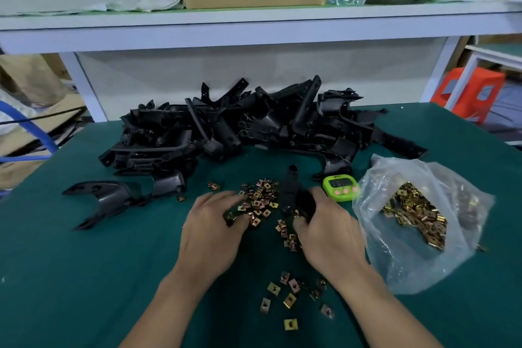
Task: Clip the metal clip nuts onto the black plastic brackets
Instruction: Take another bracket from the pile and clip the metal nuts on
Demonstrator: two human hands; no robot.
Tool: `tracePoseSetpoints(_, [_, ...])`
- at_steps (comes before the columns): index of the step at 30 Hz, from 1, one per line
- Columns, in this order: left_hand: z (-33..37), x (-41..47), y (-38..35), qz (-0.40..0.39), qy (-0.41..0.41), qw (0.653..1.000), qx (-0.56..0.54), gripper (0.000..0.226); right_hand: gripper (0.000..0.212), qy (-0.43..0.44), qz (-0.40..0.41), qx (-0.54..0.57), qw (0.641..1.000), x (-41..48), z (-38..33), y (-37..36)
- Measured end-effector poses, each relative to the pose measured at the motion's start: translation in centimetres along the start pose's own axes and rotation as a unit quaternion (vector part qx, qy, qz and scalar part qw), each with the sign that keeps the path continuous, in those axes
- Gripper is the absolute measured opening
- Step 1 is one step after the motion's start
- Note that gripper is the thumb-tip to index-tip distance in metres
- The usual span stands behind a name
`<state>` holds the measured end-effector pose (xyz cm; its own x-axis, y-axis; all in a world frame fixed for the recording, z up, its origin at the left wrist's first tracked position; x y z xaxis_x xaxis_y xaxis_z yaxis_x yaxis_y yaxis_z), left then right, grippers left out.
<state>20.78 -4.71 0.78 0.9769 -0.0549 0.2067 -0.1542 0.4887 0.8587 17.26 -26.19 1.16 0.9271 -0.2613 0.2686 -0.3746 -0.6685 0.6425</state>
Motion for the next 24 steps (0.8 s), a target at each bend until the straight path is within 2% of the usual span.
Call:
tracePoseSetpoints(1, [-0.3, 0.1, -0.6, -0.026, -0.021, 0.997, 0.075, 0.032, 0.025, -0.011, -0.010, 0.009, 1.000, 0.1, 0.6, 0.0])
tracePoseSetpoints(2, [-0.5, 0.2, -1.0, -0.044, -0.028, 0.993, 0.102, 0.033, 0.024, -0.017, -0.016, 0.016, 1.000, 0.2, 0.9, 0.0])
tracePoseSetpoints(6, [-0.6, 0.4, -1.0, -0.023, 0.002, 0.999, 0.026, 0.011, 0.022, -0.010, -0.034, 0.006, 0.999, 0.2, 1.2, -0.4])
tracePoseSetpoints(9, [-0.2, 0.3, -1.1, -0.009, -0.006, 1.000, 0.028, 0.012, 0.021, -0.003, -0.044, 0.000, 0.999, 0.2, 1.3, -0.7])
tracePoseSetpoints(14, [1.3, -0.5, -0.8, 0.039, -0.075, 0.993, 0.080, 0.011, 0.020, -0.001, -0.047, 0.004, 0.999, 0.3, 1.4, -0.7])
tracePoseSetpoints(17, [1.1, -0.7, -0.9, 0.039, -0.044, 0.997, 0.040, 0.011, 0.018, 0.000, -0.046, 0.004, 0.999, 0.3, 1.5, -0.8])
tracePoseSetpoints(22, [0.4, -0.7, -0.4, 0.037, 0.019, 0.993, -0.114, 0.017, 0.021, 0.000, -0.046, 0.020, 0.999, 0.2, 1.6, -0.7])
tracePoseSetpoints(24, [0.5, -0.9, -0.2, 0.031, 0.030, 0.991, -0.129, 0.020, 0.022, 0.005, -0.043, 0.028, 0.999, 0.2, 1.5, -0.6])
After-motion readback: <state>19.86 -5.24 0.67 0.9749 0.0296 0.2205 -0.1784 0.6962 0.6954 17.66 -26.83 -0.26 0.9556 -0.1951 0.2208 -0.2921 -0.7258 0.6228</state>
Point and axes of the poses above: each hand's wrist, its own x-axis towards the middle knuckle, its own y-axis out of the back of the hand, z = x × y, the point moved 7 cm from there along x, towards the middle knuckle, and after that the axes turned 14 degrees about x, right-handed, at the moved point
